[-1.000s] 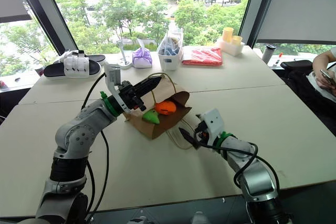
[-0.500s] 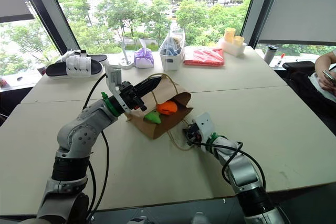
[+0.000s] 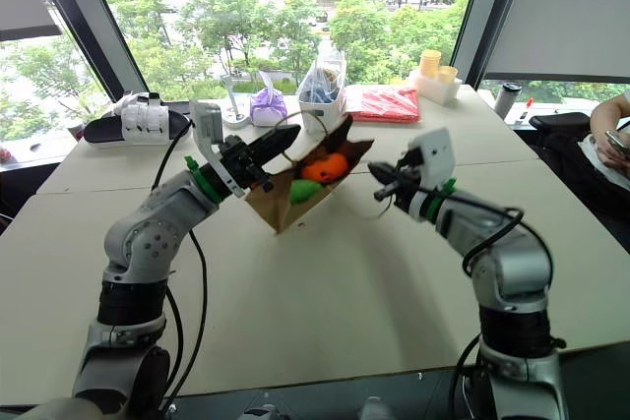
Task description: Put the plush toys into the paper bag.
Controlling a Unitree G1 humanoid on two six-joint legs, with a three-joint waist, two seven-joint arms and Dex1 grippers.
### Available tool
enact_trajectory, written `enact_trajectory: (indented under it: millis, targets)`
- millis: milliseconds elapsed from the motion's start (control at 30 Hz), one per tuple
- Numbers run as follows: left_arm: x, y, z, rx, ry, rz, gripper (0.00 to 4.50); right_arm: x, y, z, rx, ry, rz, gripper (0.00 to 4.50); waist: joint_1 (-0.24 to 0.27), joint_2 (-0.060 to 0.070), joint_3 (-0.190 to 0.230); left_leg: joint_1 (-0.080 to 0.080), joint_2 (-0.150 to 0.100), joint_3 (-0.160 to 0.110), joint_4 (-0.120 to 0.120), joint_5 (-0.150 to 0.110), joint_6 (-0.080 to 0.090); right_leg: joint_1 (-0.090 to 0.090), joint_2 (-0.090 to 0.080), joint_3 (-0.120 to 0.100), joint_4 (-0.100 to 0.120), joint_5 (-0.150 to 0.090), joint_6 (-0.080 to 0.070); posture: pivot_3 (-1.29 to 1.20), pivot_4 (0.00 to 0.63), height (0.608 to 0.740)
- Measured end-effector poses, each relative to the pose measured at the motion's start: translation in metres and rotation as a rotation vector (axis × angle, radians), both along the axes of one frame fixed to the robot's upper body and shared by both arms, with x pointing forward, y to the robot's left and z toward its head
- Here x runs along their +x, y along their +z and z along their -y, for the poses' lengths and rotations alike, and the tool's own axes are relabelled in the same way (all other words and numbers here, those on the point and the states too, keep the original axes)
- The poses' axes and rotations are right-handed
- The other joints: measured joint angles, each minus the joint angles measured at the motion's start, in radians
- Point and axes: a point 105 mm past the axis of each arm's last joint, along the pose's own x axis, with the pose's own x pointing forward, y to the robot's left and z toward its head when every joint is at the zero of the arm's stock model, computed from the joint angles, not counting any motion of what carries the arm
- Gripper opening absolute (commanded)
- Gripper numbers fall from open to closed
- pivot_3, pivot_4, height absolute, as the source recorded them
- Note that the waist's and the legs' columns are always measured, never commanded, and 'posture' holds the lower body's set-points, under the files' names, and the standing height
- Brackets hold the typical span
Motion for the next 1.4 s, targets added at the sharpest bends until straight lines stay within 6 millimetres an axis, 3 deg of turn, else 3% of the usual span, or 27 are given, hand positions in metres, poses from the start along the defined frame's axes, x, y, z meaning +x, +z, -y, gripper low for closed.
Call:
enact_trajectory:
  millis: [100, 333, 500, 567, 667, 733, 833, 900, 1000, 1100, 1267, 1400]
  targets:
    - [0.005, 0.0, -0.004, -0.011, 0.011, -0.008, 0.0, -0.002, 0.003, 0.003, 0.008, 0.007, -0.011, 0.04, 0.0, 0.0, 0.0, 0.0, 0.0, 0.001, 0.0, 0.0, 0.001, 0.0, 0.0, 0.0, 0.0, 0.0, 0.0, 0.0, 0.15, 0.74]
    - [0.014, -0.015, -0.002, 0.032, 0.018, -0.037, 0.0, 0.0, -0.013, 0.0, -0.038, 0.02, -0.067, 0.04, -0.001, 0.0, 0.0, -0.001, 0.0, 0.001, 0.001, 0.0, 0.001, -0.001, 0.0, 0.0, 0.0, 0.0, 0.0, 0.0, 0.15, 0.74]
    - [0.021, -0.038, 0.002, 0.09, 0.028, -0.083, 0.0, 0.0, -0.02, -0.001, -0.047, 0.02, -0.09, 0.04, -0.001, 0.0, 0.0, -0.001, 0.0, 0.001, 0.001, 0.0, 0.001, -0.001, 0.0, 0.0, 0.0, 0.0, 0.0, 0.0, 0.15, 0.74]
    - [0.022, -0.041, 0.001, 0.093, 0.03, -0.094, 0.57, -0.001, -0.021, -0.001, -0.049, 0.023, -0.091, 0.0, 0.0, 0.0, 0.0, -0.001, 0.0, 0.001, 0.001, 0.0, 0.001, -0.001, 0.0, 0.0, 0.0, 0.0, 0.0, 0.0, 0.15, 0.74]
    - [0.022, -0.043, -0.001, 0.086, 0.016, -0.13, 1.88, -0.001, -0.018, 0.0, -0.046, 0.027, -0.085, 0.95, 0.0, 0.0, 0.0, -0.001, 0.0, 0.001, 0.001, 0.0, 0.001, -0.001, 0.0, 0.0, 0.0, 0.0, 0.0, 0.0, 0.15, 0.74]
    - [0.021, -0.042, -0.003, 0.089, 0.014, -0.136, 2.82, -0.002, -0.011, 0.0, -0.038, 0.037, -0.068, 1.88, -0.001, 0.0, 0.0, -0.002, 0.0, 0.001, 0.001, 0.0, 0.001, -0.001, 0.0, 0.0, 0.0, 0.0, 0.0, 0.0, 0.15, 0.74]
    - [0.015, -0.037, -0.009, 0.098, 0.002, -0.128, 4.25, -0.003, 0.014, -0.002, -0.018, 0.047, 0.005, 3.36, -0.005, 0.0, 0.0, -0.002, 0.0, 0.001, 0.0, 0.0, 0.001, -0.002, 0.0, 0.0, 0.0, 0.0, 0.0, 0.0, 0.15, 0.74]
    - [0.009, -0.031, -0.014, 0.094, -0.008, -0.119, 4.5, -0.005, 0.036, 0.0, 0.006, 0.051, 0.067, 4.4, -0.004, 0.0, 0.0, -0.002, 0.0, 0.001, 0.0, 0.0, 0.001, -0.002, 0.0, 0.0, 0.001, 0.0, 0.0, 0.0, 0.15, 0.74]
    - [0.002, -0.025, -0.026, 0.085, -0.014, -0.122, 4.5, -0.008, 0.057, 0.002, 0.035, 0.053, 0.128, 4.46, -0.003, 0.0, 0.0, -0.002, 0.0, 0.001, 0.0, 0.0, 0.001, -0.002, -0.001, 0.0, 0.0, 0.0, 0.0, 0.0, 0.15, 0.74]
    - [-0.003, -0.03, -0.041, 0.114, 0.012, -0.139, 4.5, -0.008, 0.063, 0.012, 0.022, 0.016, 0.14, 4.46, -0.002, 0.0, 0.0, -0.002, 0.0, 0.001, 0.0, 0.0, 0.001, -0.002, -0.001, 0.0, 0.0, 0.0, 0.0, 0.0, 0.15, 0.74]
    - [-0.008, -0.05, -0.057, 0.154, 0.035, -0.204, 4.5, -0.006, 0.056, 0.04, 0.008, -0.104, 0.123, 4.46, 0.001, 0.0, 0.0, -0.003, 0.0, 0.001, 0.001, 0.0, 0.001, -0.002, -0.001, 0.0, 0.0, 0.0, 0.0, 0.0, 0.15, 0.74]
    - [-0.011, -0.061, -0.058, 0.16, 0.029, -0.23, 4.5, 0.001, 0.036, 0.076, 0.003, -0.302, 0.061, 4.46, 0.001, 0.0, 0.0, -0.003, 0.0, 0.001, 0.001, 0.0, 0.001, -0.002, -0.001, 0.0, 0.0, 0.0, 0.0, 0.0, 0.15, 0.74]
